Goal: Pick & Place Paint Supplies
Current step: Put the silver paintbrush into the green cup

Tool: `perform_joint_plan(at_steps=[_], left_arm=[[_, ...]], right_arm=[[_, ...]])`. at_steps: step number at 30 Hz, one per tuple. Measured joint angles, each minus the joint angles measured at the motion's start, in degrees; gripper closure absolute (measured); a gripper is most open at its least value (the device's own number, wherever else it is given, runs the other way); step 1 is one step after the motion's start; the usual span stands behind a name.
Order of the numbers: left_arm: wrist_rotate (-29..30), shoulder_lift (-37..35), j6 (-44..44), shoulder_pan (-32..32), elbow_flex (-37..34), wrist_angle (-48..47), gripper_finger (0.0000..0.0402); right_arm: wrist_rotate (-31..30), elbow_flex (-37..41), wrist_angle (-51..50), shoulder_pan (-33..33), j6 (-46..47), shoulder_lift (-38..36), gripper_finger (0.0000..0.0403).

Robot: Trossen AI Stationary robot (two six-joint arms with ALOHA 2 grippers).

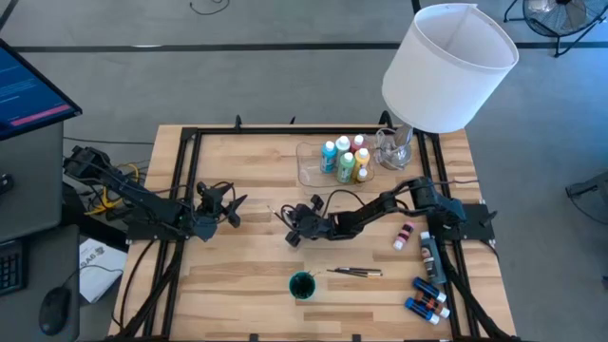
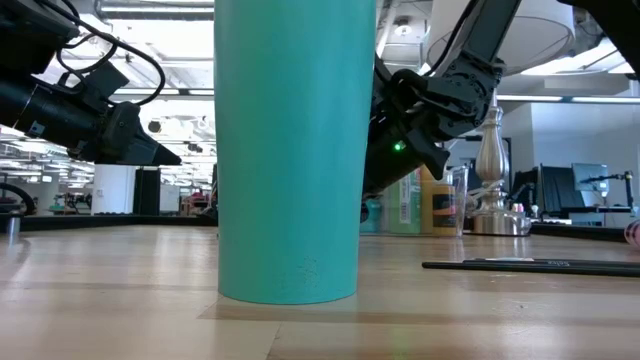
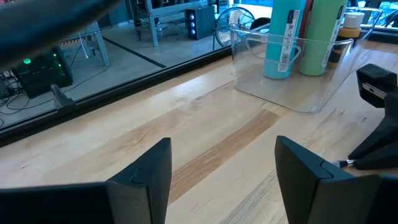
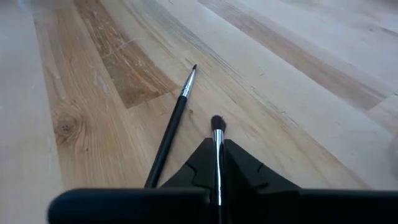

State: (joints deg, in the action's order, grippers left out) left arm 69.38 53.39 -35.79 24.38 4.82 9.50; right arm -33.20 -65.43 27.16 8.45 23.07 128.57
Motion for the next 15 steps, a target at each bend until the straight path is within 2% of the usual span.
perform_joint_plan(at_steps=[5, 11, 15], left_arm=[[0.0, 0.0, 0.0, 0.0, 0.0, 0.0, 0.0215], [0.0, 0.0, 0.0, 0.0, 0.0, 0.0, 0.0215], [0.0, 0.0, 0.0, 0.0, 0.0, 0.0, 0.0215]], right_arm=[[0.2, 0.0, -0.1, -0.4, 0.8, 0.0, 0.0375], [0.1, 0.0, -0.1, -0.3, 0.9, 0.0, 0.0395], [0.0, 0.0, 0.0, -0.3, 1.0, 0.0, 0.0388]])
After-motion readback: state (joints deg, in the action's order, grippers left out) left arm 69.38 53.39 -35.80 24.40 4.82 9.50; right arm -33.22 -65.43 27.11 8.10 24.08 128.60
